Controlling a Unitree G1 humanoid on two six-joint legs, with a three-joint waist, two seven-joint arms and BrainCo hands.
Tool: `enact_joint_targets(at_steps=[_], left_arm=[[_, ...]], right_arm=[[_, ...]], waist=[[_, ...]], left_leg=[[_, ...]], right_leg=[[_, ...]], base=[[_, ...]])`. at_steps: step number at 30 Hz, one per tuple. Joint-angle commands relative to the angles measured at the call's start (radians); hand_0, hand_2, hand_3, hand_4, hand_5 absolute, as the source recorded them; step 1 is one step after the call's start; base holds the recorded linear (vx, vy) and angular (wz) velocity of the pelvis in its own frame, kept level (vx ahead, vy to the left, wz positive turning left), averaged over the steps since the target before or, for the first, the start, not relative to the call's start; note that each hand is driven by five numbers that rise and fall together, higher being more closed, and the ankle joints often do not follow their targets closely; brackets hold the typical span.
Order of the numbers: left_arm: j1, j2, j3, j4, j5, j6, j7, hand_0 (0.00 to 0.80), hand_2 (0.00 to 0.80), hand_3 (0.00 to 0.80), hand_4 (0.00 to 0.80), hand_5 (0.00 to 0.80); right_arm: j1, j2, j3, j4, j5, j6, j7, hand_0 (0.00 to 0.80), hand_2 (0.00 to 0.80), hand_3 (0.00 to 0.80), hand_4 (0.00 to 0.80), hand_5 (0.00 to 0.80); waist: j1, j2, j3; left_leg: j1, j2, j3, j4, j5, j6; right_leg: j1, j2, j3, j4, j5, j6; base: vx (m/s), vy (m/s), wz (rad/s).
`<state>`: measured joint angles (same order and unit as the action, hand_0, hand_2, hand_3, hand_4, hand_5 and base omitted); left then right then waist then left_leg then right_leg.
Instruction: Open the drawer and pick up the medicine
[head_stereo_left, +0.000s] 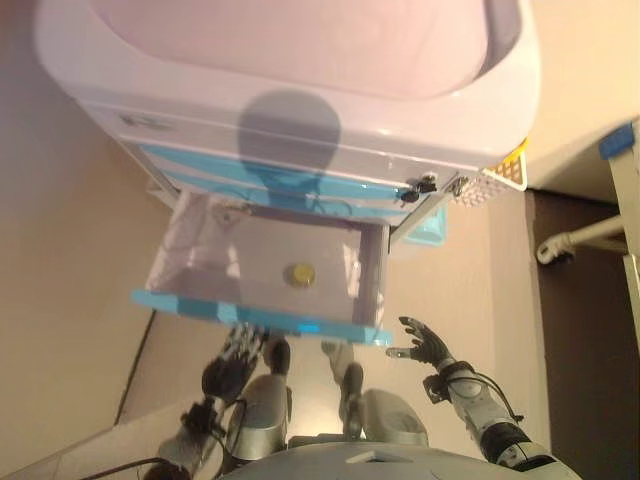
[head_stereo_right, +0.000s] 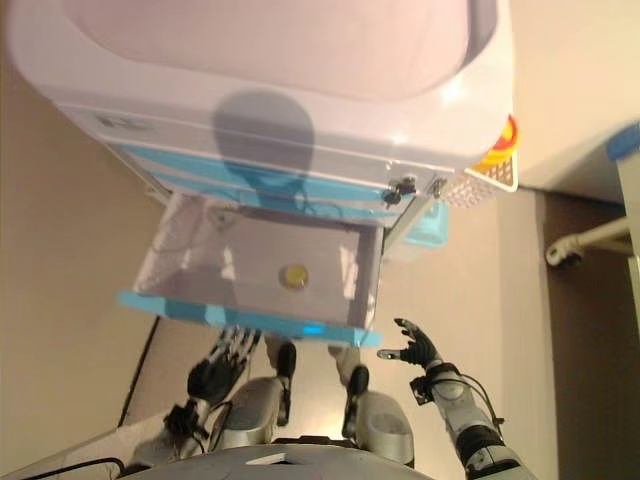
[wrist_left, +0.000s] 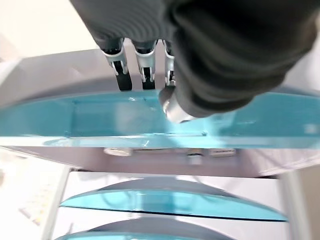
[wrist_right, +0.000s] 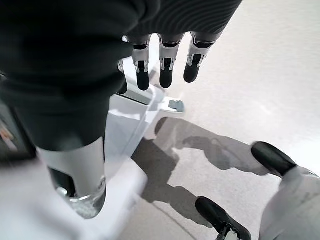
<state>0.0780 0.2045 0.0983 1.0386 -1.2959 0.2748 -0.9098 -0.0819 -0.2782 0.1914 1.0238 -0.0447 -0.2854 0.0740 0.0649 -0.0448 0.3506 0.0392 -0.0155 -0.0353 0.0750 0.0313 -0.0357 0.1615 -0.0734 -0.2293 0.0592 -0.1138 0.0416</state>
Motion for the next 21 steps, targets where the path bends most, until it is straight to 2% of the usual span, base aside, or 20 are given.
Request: enact_joint_targets(at_steps=[1,2,3,5,8,14,16,17,18,19,21], left_arm=[[0.09,-0.012,0.128,0.007,-0.02,0.094,0.034,0.8,0.8,0.8,0.8,0.8],[0.091,-0.01,0.133,0.016,-0.015,0.099,0.058,0.8,0.8,0.8,0.8,0.8],[0.101,-0.002,0.166,0.084,0.048,0.109,0.071,0.8,0.8,0.8,0.8,0.8],[0.109,0.011,0.194,0.175,0.141,0.095,0.04,0.8,0.8,0.8,0.8,0.8],[0.108,0.017,0.197,0.216,0.174,0.058,0.022,0.8,0.8,0.8,0.8,0.8],[0.068,0.022,0.133,0.204,0.245,-0.029,-0.04,0.8,0.8,0.8,0.8,0.8],[0.05,0.027,0.096,0.192,0.274,-0.121,-0.028,0.8,0.8,0.8,0.8,0.8],[0.04,0.029,0.076,0.183,0.282,-0.16,-0.006,0.775,0.775,0.775,0.775,0.775],[0.03,0.03,0.062,0.178,0.294,-0.201,0.032,0.43,0.43,0.43,0.43,0.43],[0.017,0.032,0.048,0.17,0.309,-0.246,0.069,0.0,0.0,0.0,0.0,0.0],[-0.003,0.035,0.028,0.153,0.364,-0.327,0.131,0.0,0.0,0.0,0.0,0.0]], right_arm=[[0.034,-0.064,-0.027,0.053,-0.011,-0.055,-0.005,0.0,0.0,0.0,0.0,0.0],[0.03,-0.064,-0.03,0.06,-0.01,-0.057,-0.004,0.0,0.0,0.0,0.0,0.0],[0.023,-0.066,-0.044,0.086,-0.001,-0.067,-0.002,0.0,0.0,0.0,0.0,0.0],[0.012,-0.068,-0.07,0.124,-0.001,-0.075,0.005,0.0,0.0,0.0,0.0,0.0],[0.011,-0.07,-0.088,0.16,-0.019,-0.081,0.008,0.0,0.0,0.0,0.0,0.0],[0.038,-0.055,-0.119,0.209,-0.021,-0.103,-0.035,0.0,0.0,0.0,0.0,0.0],[0.057,-0.05,-0.125,0.209,-0.026,-0.117,-0.047,0.0,0.0,0.0,0.0,0.0],[0.067,-0.049,-0.126,0.207,-0.029,-0.121,-0.049,0.0,0.0,0.0,0.0,0.0],[0.074,-0.047,-0.126,0.205,-0.031,-0.124,-0.051,0.0,0.0,0.0,0.0,0.0],[0.081,-0.045,-0.125,0.202,-0.032,-0.129,-0.055,0.0,0.0,0.0,0.0,0.0],[0.089,-0.041,-0.12,0.196,-0.035,-0.133,-0.056,0.0,0.0,0.0,0.0,0.0]], waist=[[0.066,-0.003,-0.105],[0.067,-0.003,-0.105],[0.076,0.001,-0.11],[0.086,0.009,-0.12],[0.091,0.017,-0.129],[0.094,0.04,-0.154],[0.085,0.044,-0.165],[0.079,0.045,-0.172],[0.073,0.045,-0.177],[0.066,0.045,-0.183],[0.049,0.043,-0.195]], left_leg=[[-0.076,-0.037,0.027,0.122,-0.103,0.002],[-0.076,-0.038,0.024,0.12,-0.101,0.002],[-0.074,-0.042,0.014,0.112,-0.099,0.001],[-0.071,-0.049,0.0,0.101,-0.096,0.001],[-0.066,-0.056,-0.011,0.093,-0.095,0.001],[-0.04,-0.073,-0.046,0.036,-0.086,0.007],[-0.035,-0.076,-0.049,0.023,-0.085,0.011],[-0.032,-0.076,-0.048,0.018,-0.086,0.013],[-0.028,-0.077,-0.047,0.014,-0.087,0.015],[-0.022,-0.078,-0.044,0.006,-0.088,0.018],[-0.01,-0.077,-0.033,-0.01,-0.091,0.023]], right_leg=[[-0.052,0.039,-0.012,0.003,0.044,-0.029],[-0.051,0.039,-0.015,0.002,0.043,-0.029],[-0.051,0.038,-0.022,0.0,0.04,-0.029],[-0.046,0.036,-0.036,-0.006,0.036,-0.031],[-0.041,0.033,-0.049,-0.01,0.034,-0.033],[-0.038,0.018,-0.094,-0.011,0.033,-0.026],[-0.041,0.017,-0.1,-0.013,0.034,-0.026],[-0.041,0.017,-0.098,-0.015,0.035,-0.026],[-0.041,0.017,-0.096,-0.019,0.036,-0.026],[-0.04,0.018,-0.092,-0.023,0.038,-0.024],[-0.041,0.021,-0.076,-0.029,0.043,-0.02]], base=[[-0.043,-0.029,0.22],[-0.04,-0.008,0.2],[-0.026,0.012,0.23],[-0.018,0.035,0.33],[-0.012,0.052,0.18],[-0.006,0.082,0.25],[0.003,0.054,0.3],[0.014,0.042,0.19],[0.021,0.043,0.09],[0.017,0.038,0.01],[0.015,0.032,-0.04]])
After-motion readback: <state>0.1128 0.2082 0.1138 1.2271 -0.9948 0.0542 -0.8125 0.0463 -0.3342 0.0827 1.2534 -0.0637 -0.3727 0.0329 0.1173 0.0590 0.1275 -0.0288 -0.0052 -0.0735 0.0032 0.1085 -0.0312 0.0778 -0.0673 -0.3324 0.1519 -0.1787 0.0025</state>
